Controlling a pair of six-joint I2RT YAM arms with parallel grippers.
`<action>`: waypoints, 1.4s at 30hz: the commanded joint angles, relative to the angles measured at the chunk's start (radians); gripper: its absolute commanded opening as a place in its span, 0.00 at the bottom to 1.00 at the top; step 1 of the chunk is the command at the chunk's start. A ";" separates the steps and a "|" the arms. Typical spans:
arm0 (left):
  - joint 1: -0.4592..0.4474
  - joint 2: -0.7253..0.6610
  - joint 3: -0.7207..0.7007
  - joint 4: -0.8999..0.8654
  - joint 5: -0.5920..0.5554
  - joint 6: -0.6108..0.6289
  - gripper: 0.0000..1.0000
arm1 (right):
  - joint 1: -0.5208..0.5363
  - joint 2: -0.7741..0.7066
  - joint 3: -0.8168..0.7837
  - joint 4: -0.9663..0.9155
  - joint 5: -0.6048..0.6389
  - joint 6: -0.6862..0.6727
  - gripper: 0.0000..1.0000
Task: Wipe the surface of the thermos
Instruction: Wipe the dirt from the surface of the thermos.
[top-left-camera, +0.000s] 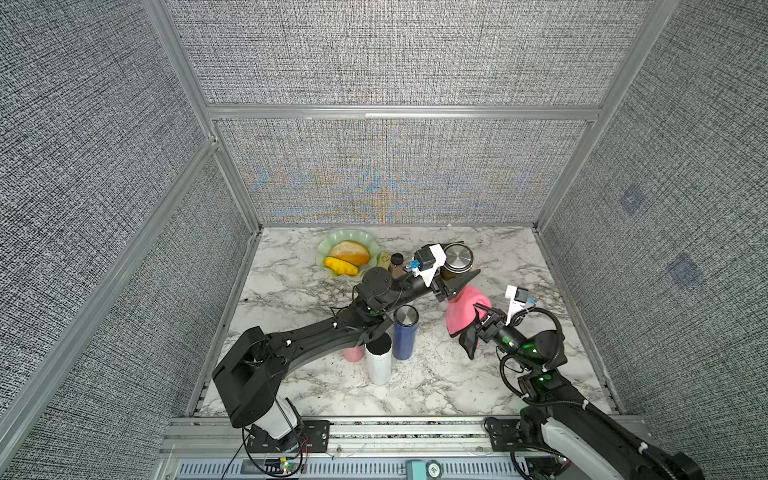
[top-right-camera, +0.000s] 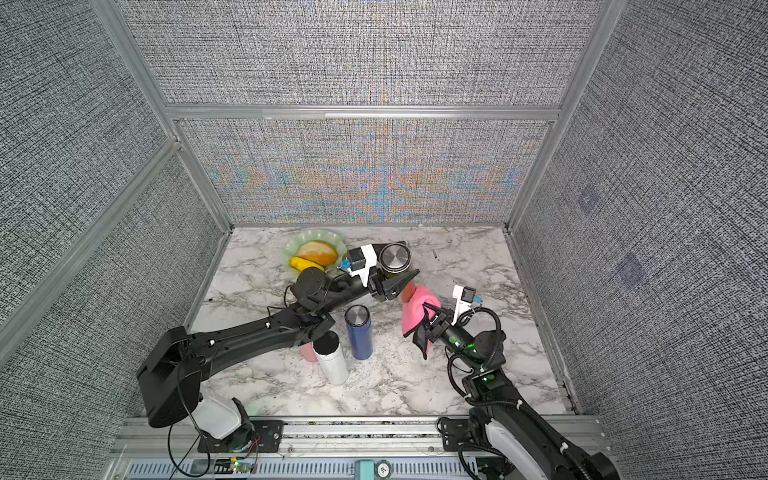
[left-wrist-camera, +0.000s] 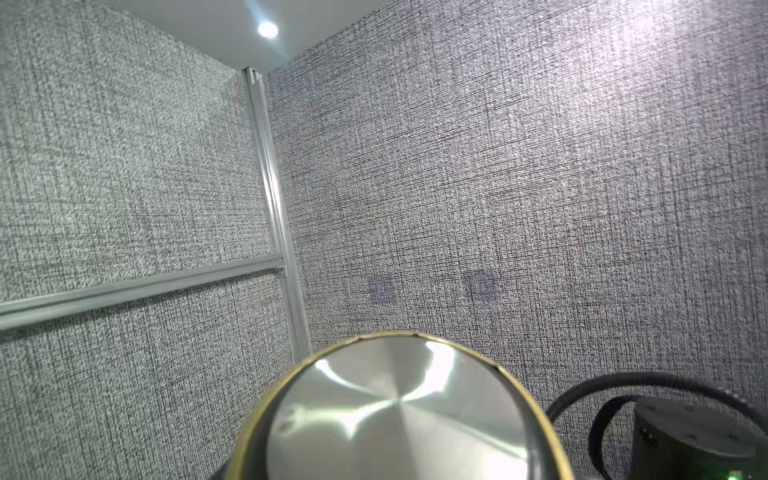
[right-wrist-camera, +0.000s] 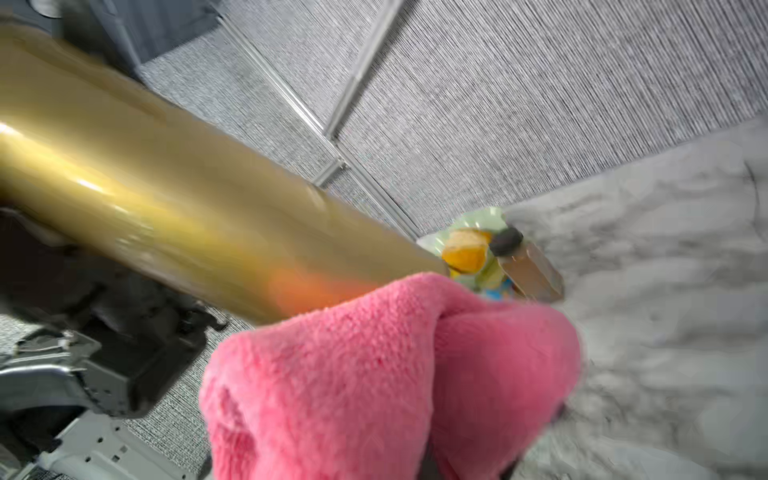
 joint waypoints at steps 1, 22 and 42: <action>-0.003 0.004 0.010 0.092 -0.040 -0.091 0.00 | 0.007 -0.077 0.093 -0.066 -0.003 -0.022 0.00; -0.018 0.012 0.149 -0.227 -0.073 -0.239 0.00 | 0.086 -0.040 0.149 -0.115 0.067 -0.096 0.00; -0.158 -0.033 0.194 -0.404 -0.443 -0.212 0.00 | 0.206 -0.003 0.146 -0.236 0.287 -0.257 0.00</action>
